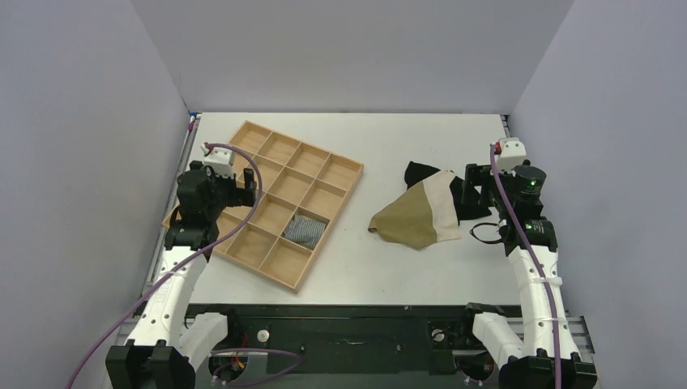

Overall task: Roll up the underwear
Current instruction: Move the storage box to the corner of the board.

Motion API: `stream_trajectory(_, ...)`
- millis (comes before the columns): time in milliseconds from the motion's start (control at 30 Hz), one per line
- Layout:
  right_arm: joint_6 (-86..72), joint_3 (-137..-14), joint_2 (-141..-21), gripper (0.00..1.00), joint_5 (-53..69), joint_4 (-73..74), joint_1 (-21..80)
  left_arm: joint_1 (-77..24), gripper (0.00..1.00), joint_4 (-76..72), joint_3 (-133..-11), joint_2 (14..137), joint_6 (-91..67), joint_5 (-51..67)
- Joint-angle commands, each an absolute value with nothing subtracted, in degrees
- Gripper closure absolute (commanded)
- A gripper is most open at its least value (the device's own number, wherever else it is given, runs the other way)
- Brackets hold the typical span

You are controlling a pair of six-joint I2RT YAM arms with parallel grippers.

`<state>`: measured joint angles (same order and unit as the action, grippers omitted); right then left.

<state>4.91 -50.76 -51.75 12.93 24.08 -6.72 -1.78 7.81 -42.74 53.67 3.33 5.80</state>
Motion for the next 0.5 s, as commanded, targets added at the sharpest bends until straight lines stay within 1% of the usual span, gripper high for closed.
stream_trajectory(0,5.19,-50.90,-51.01,0.14,14.32,21.62,-6.98,-1.08,0.03,4.32,-42.82,53.70,2.43,7.79)
stream_trajectory(467,2.43,-50.54,-50.21,0.14,15.30,20.00,-7.71,-0.51,0.03,4.68,-43.11,54.34,2.28,8.09)
